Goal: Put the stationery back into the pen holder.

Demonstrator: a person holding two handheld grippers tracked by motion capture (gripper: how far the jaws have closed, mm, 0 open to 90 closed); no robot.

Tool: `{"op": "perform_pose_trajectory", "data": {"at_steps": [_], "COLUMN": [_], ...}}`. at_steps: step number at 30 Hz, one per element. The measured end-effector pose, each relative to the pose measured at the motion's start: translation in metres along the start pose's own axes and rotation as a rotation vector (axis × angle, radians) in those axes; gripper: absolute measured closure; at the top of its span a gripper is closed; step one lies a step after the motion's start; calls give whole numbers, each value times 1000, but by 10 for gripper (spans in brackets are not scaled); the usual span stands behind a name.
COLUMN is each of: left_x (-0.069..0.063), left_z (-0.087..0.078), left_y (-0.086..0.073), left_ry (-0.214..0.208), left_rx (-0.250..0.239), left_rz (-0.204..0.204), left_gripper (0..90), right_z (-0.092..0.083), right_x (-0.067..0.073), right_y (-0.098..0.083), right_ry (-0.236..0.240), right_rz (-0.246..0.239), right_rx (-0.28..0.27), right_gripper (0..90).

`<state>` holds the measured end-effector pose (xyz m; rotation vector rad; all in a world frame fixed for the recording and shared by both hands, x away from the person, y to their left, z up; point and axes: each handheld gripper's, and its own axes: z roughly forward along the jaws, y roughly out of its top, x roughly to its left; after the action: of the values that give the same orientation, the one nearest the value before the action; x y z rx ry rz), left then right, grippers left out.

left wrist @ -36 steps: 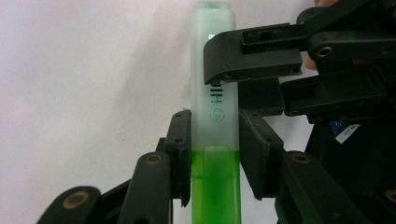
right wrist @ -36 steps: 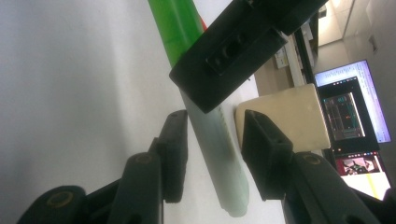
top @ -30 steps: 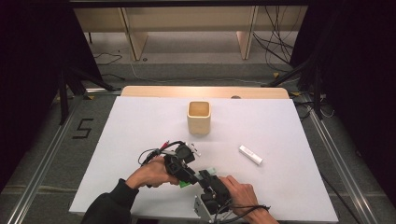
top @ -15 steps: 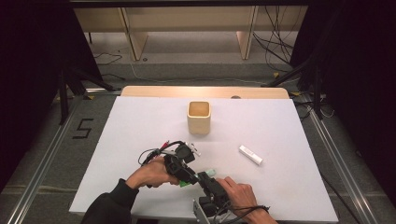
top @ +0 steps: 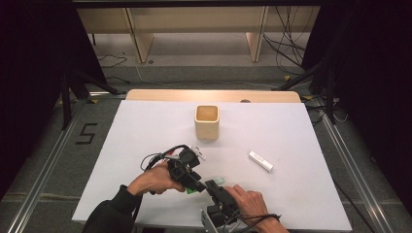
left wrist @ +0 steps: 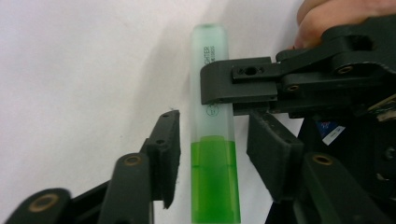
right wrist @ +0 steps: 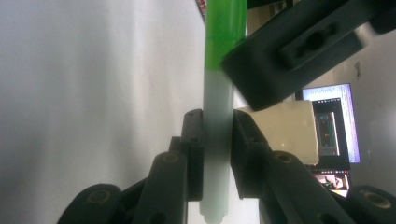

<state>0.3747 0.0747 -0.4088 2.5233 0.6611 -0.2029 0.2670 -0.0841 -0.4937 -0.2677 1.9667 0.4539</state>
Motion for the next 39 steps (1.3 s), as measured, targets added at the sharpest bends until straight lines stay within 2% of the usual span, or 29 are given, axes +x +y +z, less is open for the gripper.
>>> {"op": "perform_pose_trajectory", "data": {"at_steps": [3,5,9,12,19,20,25,28,30,32,34,36,39], "left_x": [4,7,10,12,16,17,19,18,18,17,18,18,19], "left_z": [-7,-11,-21,-28,-35,-35,-37,-38,-40,-40,-41,-42,-43], "left_y": [-4,-7,-12,-17,-28,-30,-37,-40,-44,-49,-54,-58,-64], "left_ry": [14,30,37,44,105,111,157,196,223,254,283,308,339], "left_rx": [-23,-28,-81,-109,-171,-173,-248,-315,-373,-424,-469,-511,-553], "left_rz": [-17,-15,-41,-43,-66,-66,-76,-78,-89,-95,-110,-133,-144], "left_gripper": [475,441,414,401,352,347,328,307,299,288,276,275,260], "right_z": [-1,-2,-3,-4,-7,-7,-8,-8,-8,-9,-8,-7,-5], "right_x": [0,-1,-3,-5,-11,-13,-19,-26,-30,-34,-41,-48,-57], "right_y": [-1,-1,-3,-5,-9,-10,-13,-17,-19,-22,-26,-32,-42], "right_ry": [1,0,-9,-8,-9,-10,2,14,34,61,86,117,174], "right_rz": [9,14,40,59,114,109,184,228,299,402,482,579,735], "right_rx": [-1,-3,-12,-10,-12,-16,-25,-38,-44,-50,-63,-83,-99], "right_gripper": [772,771,772,771,771,771,772,772,772,771,771,771,772]}}
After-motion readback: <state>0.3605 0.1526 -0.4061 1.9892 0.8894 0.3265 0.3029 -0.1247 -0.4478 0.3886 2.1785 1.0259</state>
